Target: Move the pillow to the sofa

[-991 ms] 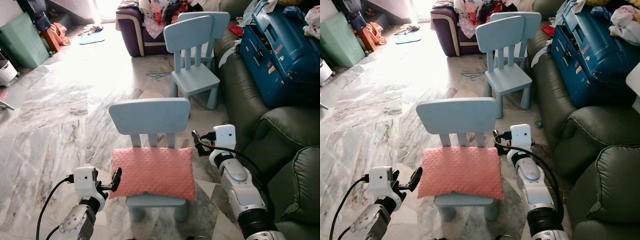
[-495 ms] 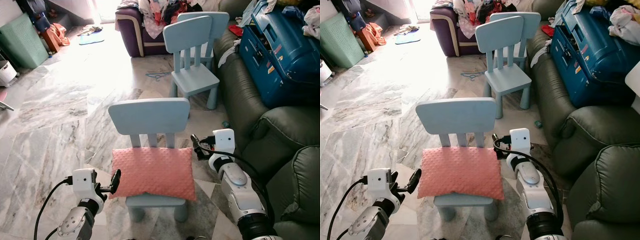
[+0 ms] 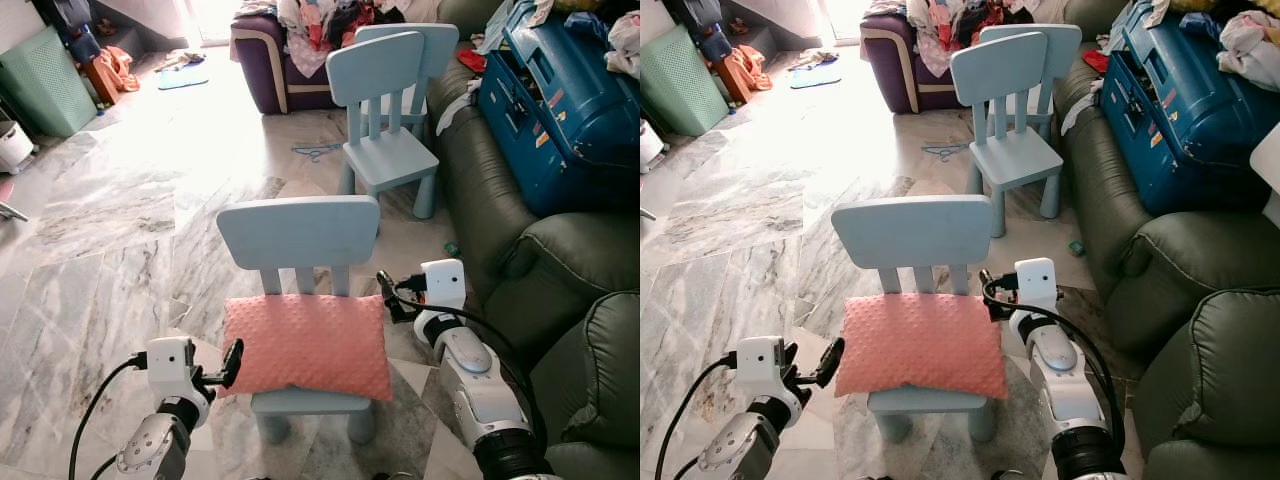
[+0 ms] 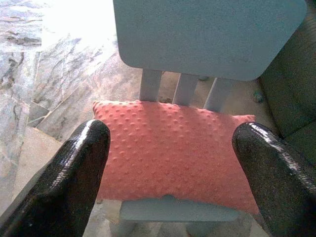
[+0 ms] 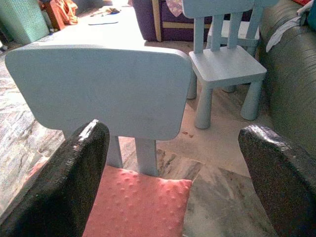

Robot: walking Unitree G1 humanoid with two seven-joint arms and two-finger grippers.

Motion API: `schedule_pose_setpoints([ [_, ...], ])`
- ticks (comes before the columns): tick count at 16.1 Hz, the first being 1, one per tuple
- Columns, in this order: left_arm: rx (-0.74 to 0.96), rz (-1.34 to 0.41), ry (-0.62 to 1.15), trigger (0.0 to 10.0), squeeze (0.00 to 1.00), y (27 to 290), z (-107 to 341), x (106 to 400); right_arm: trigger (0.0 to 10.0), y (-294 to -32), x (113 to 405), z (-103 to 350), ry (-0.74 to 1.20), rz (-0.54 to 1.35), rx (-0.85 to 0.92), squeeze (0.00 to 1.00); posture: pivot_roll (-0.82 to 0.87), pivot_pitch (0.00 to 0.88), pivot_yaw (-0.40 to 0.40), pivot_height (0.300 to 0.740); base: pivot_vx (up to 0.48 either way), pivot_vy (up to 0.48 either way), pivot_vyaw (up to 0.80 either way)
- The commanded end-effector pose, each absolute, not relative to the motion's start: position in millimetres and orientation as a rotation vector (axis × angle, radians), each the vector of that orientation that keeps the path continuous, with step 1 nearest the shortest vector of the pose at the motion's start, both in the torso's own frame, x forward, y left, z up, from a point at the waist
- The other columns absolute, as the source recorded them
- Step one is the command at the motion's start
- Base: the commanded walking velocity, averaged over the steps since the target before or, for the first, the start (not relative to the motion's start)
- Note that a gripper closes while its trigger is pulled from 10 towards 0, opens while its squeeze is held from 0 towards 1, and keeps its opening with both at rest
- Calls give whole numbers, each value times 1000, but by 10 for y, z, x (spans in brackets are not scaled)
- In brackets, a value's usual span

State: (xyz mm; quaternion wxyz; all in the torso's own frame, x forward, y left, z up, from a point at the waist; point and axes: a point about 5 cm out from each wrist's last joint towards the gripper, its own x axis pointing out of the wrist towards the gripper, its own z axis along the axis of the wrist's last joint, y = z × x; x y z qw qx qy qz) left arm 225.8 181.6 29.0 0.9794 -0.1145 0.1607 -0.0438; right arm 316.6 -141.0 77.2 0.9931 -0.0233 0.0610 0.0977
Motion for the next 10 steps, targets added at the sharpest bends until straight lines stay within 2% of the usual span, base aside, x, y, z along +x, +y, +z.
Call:
schedule_pose_setpoints([
  [1,-212,-75,335,10000,0,1857,284,2229,10000,-1381,3161,783,119,211,-48,0,-131,130,77,687,0,0,0],
  [10,-215,-76,343,10000,0,1837,272,2230,10000,-1373,3157,781,122,220,-52,0,-133,132,75,585,0,0,0],
])
